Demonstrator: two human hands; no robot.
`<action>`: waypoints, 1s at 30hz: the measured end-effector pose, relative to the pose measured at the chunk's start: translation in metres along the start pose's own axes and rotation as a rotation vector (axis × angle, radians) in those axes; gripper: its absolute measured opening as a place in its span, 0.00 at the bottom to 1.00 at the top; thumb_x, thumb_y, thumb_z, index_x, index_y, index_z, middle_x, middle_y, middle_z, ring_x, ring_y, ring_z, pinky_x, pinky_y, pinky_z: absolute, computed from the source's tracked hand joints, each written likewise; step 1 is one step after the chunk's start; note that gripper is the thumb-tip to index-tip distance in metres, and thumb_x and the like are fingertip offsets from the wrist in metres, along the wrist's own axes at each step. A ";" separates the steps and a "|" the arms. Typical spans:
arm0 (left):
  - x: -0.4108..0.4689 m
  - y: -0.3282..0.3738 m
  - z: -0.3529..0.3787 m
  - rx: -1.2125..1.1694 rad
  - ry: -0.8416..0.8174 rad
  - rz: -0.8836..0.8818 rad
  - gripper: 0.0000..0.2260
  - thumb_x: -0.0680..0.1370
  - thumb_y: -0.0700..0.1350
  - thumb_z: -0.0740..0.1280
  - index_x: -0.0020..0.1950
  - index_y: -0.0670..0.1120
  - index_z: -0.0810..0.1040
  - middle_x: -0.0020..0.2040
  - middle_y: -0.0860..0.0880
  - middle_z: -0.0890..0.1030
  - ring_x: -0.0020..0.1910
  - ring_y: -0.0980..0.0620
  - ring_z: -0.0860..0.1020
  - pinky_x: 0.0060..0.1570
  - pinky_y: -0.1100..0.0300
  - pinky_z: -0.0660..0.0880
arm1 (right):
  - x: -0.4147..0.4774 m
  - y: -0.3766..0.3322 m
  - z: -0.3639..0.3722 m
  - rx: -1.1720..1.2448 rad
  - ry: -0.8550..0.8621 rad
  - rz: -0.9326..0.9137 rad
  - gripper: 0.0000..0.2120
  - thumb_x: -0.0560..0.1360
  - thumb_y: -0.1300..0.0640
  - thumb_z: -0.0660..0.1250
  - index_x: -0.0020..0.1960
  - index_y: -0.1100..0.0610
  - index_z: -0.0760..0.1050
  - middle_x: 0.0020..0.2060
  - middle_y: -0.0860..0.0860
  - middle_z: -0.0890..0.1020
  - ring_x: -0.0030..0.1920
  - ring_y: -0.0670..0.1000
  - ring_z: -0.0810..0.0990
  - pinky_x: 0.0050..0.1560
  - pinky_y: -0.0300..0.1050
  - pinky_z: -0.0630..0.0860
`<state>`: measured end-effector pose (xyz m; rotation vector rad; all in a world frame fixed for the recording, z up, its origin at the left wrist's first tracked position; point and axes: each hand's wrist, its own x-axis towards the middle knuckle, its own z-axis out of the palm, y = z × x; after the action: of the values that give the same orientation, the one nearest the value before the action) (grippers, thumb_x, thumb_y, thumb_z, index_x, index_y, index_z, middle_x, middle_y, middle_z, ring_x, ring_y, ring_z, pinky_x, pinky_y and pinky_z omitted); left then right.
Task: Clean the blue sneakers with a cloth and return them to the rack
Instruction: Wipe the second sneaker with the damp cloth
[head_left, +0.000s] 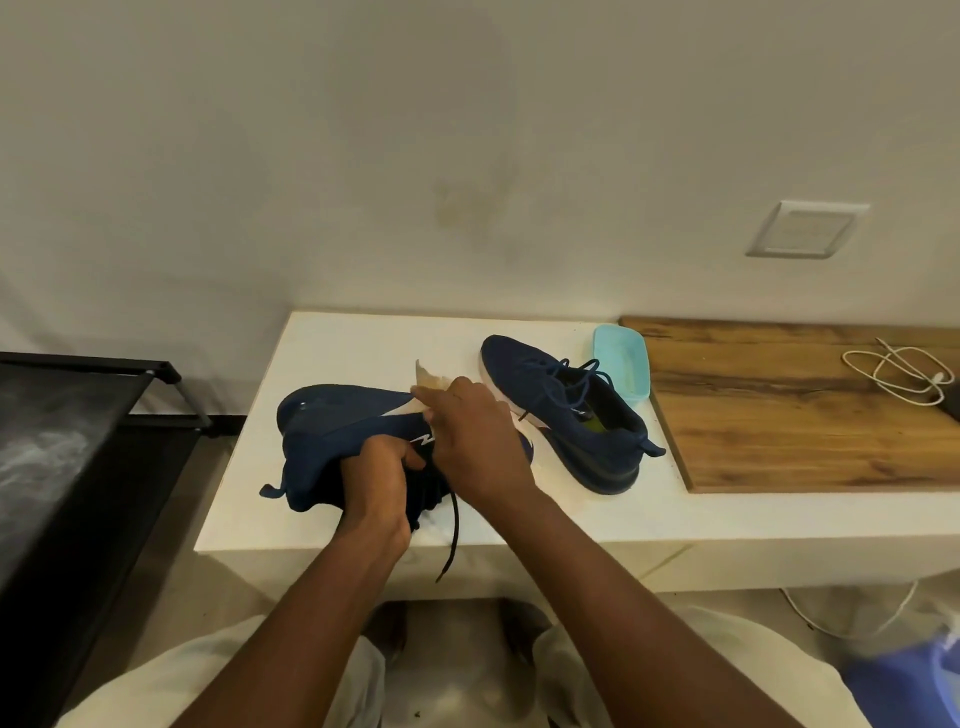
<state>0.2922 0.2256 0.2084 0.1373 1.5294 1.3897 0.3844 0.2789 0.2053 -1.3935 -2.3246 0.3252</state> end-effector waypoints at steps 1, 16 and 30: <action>-0.001 0.000 0.001 0.001 -0.001 -0.002 0.15 0.60 0.34 0.66 0.44 0.39 0.81 0.41 0.40 0.80 0.38 0.38 0.80 0.42 0.44 0.77 | -0.004 0.000 0.000 -0.027 -0.006 -0.004 0.22 0.79 0.58 0.62 0.71 0.48 0.69 0.55 0.53 0.76 0.56 0.54 0.74 0.55 0.52 0.73; -0.010 -0.001 0.005 0.036 0.042 0.063 0.08 0.69 0.28 0.63 0.38 0.41 0.76 0.36 0.46 0.76 0.29 0.49 0.77 0.30 0.58 0.75 | 0.000 0.020 -0.012 0.230 0.062 0.185 0.12 0.80 0.60 0.63 0.58 0.56 0.82 0.51 0.53 0.81 0.51 0.50 0.80 0.53 0.40 0.75; -0.018 -0.005 0.006 0.045 0.047 0.078 0.09 0.70 0.28 0.62 0.35 0.40 0.73 0.25 0.51 0.74 0.23 0.55 0.74 0.23 0.63 0.70 | -0.009 0.042 -0.014 0.345 0.141 0.465 0.09 0.77 0.64 0.64 0.51 0.57 0.83 0.43 0.51 0.83 0.42 0.46 0.80 0.46 0.42 0.78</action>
<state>0.3075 0.2167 0.2159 0.1944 1.6099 1.4290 0.4277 0.2907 0.1992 -1.6944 -1.7110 0.7007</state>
